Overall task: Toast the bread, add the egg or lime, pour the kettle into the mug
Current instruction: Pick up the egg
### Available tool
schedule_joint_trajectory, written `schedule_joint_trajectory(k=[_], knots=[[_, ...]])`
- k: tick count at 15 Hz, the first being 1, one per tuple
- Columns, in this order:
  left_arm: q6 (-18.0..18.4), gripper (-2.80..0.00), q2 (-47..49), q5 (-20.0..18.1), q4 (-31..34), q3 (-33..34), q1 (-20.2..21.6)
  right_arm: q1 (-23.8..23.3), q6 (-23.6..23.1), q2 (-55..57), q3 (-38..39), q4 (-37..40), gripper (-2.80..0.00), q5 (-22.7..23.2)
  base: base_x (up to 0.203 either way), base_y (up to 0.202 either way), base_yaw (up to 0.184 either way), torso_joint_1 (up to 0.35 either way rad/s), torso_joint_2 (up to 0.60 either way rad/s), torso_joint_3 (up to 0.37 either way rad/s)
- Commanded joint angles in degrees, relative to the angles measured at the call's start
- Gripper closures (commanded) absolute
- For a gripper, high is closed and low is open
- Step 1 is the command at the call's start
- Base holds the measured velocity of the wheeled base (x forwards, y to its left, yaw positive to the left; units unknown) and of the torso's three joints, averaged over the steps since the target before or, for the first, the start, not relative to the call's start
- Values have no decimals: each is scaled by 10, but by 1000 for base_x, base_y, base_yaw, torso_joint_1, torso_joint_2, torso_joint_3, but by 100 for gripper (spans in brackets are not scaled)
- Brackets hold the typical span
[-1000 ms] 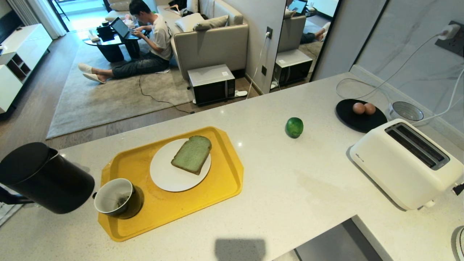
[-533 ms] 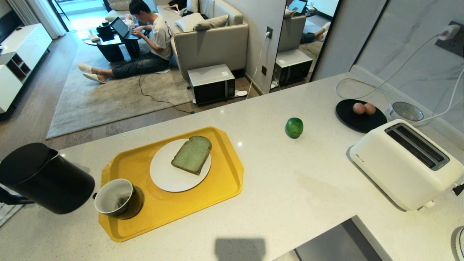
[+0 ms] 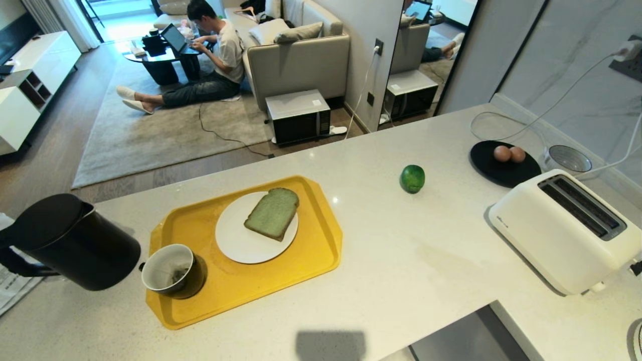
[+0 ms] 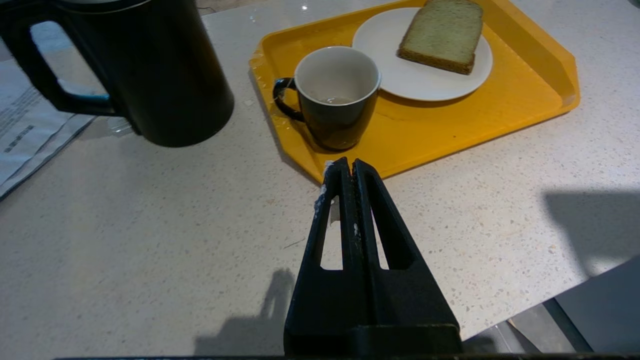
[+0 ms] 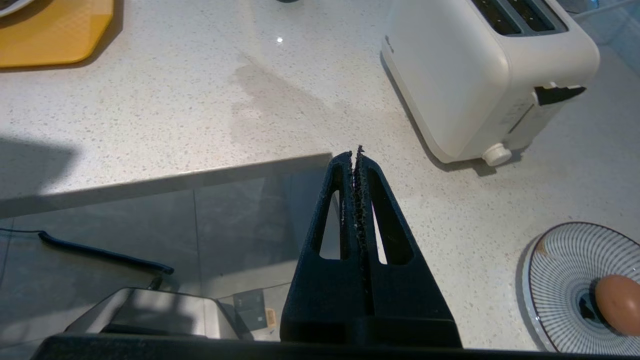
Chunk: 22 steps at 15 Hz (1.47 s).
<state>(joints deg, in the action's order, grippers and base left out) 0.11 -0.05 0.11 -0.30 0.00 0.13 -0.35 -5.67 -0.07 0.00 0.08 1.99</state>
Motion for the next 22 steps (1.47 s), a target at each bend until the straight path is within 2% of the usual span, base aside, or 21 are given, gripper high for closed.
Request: schedule_joint_trajectory(k=[1, 8, 22], knots=[[0, 0, 0, 0, 0, 1, 0, 0, 0, 1, 1, 0, 0, -1, 0, 0, 0, 0, 0, 0], [0, 0, 0, 0, 0, 1, 0, 0, 0, 1, 1, 0, 0, 0, 1, 1, -12, -1, 0, 1], [0, 0, 0, 0, 0, 1, 0, 0, 0, 1, 1, 0, 0, 0, 1, 9, -172, 3, 2, 2]])
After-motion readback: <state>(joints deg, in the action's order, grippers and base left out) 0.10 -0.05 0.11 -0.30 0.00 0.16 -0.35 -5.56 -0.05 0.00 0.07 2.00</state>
